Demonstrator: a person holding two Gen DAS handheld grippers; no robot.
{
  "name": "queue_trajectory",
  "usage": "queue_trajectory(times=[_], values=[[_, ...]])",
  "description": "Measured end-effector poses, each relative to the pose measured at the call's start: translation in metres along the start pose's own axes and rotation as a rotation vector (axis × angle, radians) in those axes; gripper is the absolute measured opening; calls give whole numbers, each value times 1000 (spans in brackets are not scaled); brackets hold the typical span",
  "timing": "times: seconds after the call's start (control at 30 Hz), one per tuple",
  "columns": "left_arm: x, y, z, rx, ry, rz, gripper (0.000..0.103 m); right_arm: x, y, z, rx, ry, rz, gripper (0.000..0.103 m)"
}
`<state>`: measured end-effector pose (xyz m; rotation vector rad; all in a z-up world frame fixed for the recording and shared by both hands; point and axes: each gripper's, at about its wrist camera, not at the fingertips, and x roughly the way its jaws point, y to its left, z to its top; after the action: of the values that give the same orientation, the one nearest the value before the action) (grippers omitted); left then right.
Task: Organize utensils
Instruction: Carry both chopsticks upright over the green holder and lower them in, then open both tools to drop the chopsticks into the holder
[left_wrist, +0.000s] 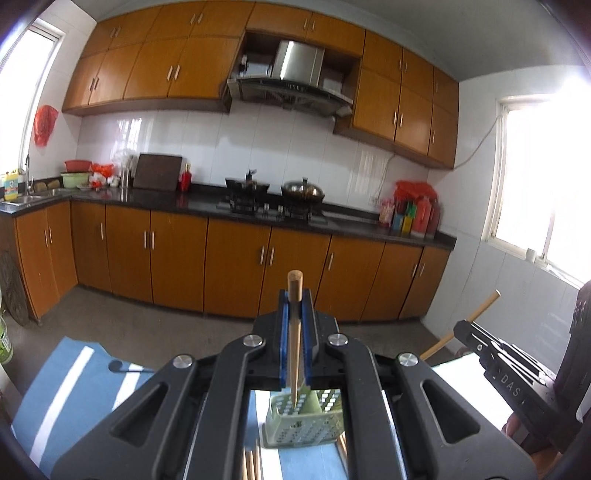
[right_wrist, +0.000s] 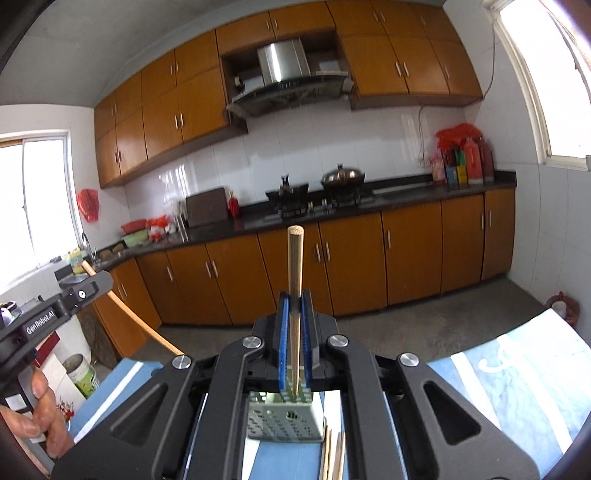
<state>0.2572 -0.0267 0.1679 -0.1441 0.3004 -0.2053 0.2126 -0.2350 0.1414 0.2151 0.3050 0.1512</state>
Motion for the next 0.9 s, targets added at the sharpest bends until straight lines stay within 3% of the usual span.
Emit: queue_trajectory(times=[0.37,0.43,0.53,0.77,0.9], values=[[29,17,-28,-16,97,7,8,17,-1,-16,7,78,-11,8],[28,19,-28,-24,96,6,12,17,-4,-16,8,78,-15,13],[20,24,-25,-35,87,10,24,8,-7,-13,8,54,-27,35],[-18,41,-22,-69,63,27,29,-27,-24,-13,19,20,-56,35],[-45,57,-37,-76,78,61,34,-46,-45,-39,24,68,-118,36]])
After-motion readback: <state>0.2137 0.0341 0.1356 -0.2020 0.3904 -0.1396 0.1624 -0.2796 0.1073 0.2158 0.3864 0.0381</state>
